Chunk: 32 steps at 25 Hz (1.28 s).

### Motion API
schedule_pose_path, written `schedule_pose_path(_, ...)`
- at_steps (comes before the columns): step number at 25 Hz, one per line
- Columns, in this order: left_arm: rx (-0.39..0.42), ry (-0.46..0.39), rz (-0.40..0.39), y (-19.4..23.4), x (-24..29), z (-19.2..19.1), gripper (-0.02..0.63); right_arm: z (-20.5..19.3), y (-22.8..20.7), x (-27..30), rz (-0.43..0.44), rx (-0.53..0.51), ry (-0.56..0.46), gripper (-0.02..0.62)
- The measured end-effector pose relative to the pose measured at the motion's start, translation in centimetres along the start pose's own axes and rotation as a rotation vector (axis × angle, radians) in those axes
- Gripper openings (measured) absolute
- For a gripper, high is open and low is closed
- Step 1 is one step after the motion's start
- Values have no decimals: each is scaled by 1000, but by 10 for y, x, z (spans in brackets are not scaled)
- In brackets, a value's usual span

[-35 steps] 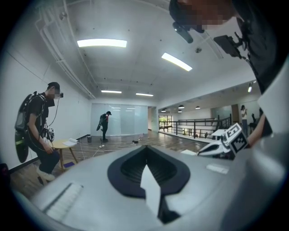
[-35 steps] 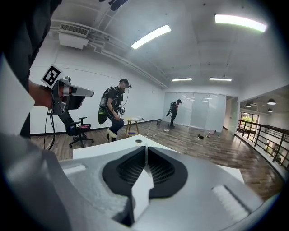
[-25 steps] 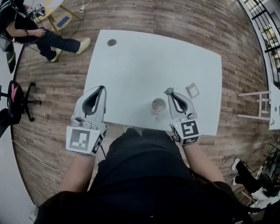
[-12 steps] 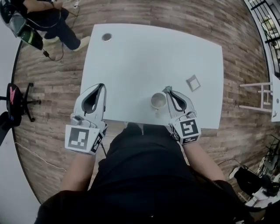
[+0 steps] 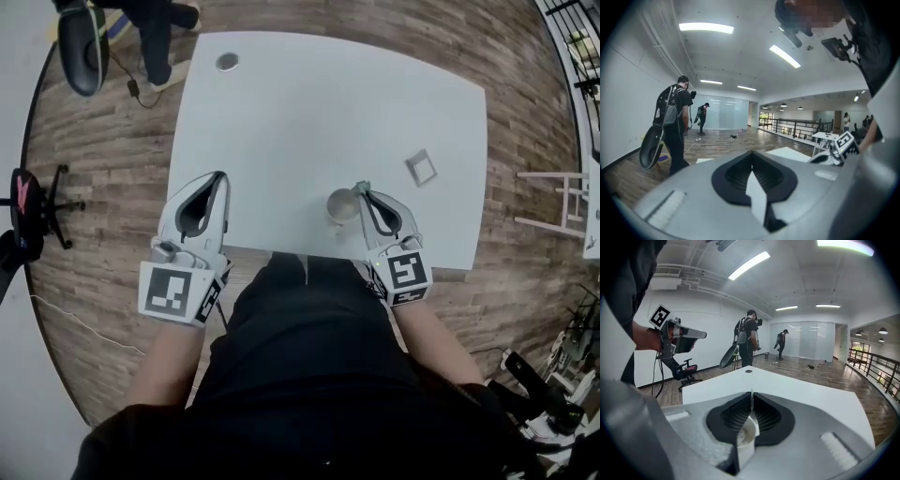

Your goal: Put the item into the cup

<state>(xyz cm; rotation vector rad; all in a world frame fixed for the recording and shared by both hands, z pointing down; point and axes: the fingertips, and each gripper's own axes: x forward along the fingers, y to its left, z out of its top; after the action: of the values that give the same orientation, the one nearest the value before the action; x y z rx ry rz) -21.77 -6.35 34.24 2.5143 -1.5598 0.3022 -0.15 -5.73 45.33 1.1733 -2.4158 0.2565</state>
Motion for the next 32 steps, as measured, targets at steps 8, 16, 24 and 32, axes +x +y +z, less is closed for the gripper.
schedule_pose_path(8,-7,22,-12,-1,8,-3,-2,-8,7,2,21,15,21,17)
schedule_pose_path(16,-24,37,-18,-5,17,-8,-2,-16,11,3,50,17,43,17)
schedule_pose_path(24,-41,59,2,-4,17,-16,-2,-31,19,6,91,20,75,17)
schedule_pose_path(32,-49,80,38,4,12,-23,-2,-39,25,9,127,21,93,17)
